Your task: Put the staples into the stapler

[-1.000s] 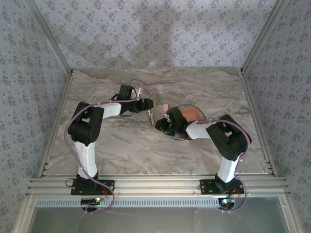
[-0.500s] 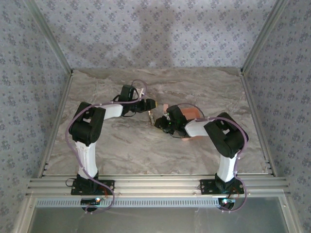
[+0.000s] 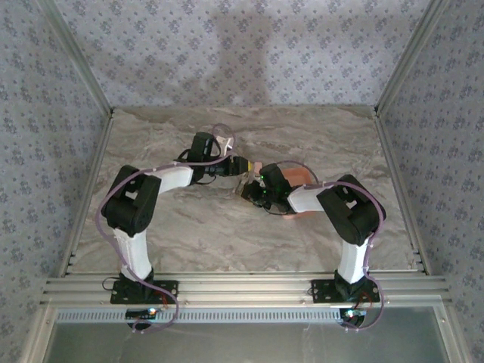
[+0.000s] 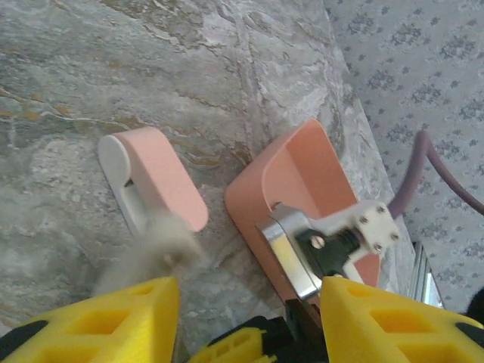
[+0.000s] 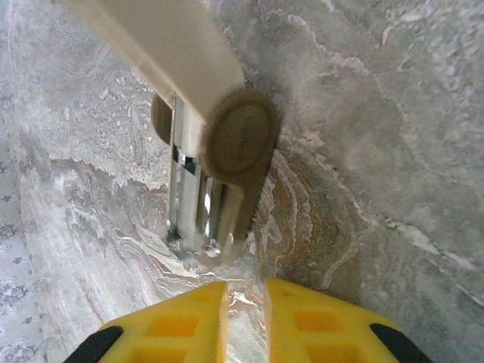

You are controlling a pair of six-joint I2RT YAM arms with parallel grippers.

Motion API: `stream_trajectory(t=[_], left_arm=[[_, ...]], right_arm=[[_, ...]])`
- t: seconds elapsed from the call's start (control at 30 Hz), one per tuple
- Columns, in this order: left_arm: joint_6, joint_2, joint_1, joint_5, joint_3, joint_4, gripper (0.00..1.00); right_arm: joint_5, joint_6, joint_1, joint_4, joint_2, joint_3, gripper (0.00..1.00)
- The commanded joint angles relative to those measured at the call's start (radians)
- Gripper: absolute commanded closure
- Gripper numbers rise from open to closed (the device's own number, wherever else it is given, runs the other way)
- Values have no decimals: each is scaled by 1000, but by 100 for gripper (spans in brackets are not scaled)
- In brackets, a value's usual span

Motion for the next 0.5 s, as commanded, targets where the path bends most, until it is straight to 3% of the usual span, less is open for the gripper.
stream_trajectory(t=[0.0,0.2,0.27,0.47], left_arm=[[59,-41,-5,17,-41,-43,49],[56,-64,-5,-7,-90,-52,46],[43,-83,-4,-31,-102,-59,43],[-33,-143,-4,-93,-179,-63,44]], right_arm=[[9,-30,-8,-19,24,12,80],[4,-48,-9,-38,4,11,80],[12,-66,-11,-56,-32,2,75],[44,-210,-52,-270,-161,46,71]])
